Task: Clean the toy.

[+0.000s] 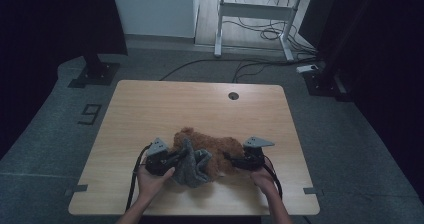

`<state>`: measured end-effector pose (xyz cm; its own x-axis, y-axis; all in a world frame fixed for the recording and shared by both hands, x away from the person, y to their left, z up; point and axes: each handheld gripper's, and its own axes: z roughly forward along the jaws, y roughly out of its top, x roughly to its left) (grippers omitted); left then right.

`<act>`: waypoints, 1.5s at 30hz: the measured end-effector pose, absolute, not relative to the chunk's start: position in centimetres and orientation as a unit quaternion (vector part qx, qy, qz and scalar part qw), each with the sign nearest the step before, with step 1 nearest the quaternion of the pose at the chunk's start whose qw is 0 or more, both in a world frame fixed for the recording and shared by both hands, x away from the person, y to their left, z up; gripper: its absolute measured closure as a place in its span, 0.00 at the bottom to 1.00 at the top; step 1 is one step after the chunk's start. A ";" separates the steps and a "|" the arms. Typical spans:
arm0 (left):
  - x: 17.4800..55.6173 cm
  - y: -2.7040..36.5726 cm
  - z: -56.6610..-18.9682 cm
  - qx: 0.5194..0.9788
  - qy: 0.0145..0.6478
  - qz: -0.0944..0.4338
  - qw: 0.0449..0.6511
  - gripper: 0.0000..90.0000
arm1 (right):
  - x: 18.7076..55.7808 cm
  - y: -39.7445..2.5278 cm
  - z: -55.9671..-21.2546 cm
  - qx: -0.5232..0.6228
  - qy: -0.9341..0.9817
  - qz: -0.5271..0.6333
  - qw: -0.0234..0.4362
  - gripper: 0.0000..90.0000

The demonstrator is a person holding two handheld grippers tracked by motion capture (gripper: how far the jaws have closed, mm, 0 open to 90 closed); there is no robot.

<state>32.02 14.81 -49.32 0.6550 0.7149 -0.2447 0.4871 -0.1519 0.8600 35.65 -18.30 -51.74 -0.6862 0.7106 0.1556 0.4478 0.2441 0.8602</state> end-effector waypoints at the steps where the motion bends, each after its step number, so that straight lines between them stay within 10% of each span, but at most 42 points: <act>1: 32.1 14.9 -49.2 0.750 0.403 0.109 0.514 0.94 | 35.7 -17.9 -51.7 0.367 0.776 0.488 0.156 0.52; 20: 36.3 10.2 -41.5 0.740 0.381 0.131 0.539 0.93 | 33.9 -17.5 -52.5 0.328 0.746 0.518 0.260 0.55; 28: 38.6 5.7 -45.3 0.802 0.379 0.129 0.443 0.93 | 33.2 -17.6 -52.6 0.323 0.744 0.520 0.269 0.54; 45: 37.8 16.8 -45.9 0.753 0.464 0.175 0.432 0.92 | 33.3 -17.9 -52.8 0.336 0.738 0.527 0.256 0.53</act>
<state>37.79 16.82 -45.91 0.5087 0.8499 -0.1374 0.5475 -0.1962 0.8135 33.27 -17.87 -52.82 -0.6431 0.7654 -0.0229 0.2270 0.2191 0.9489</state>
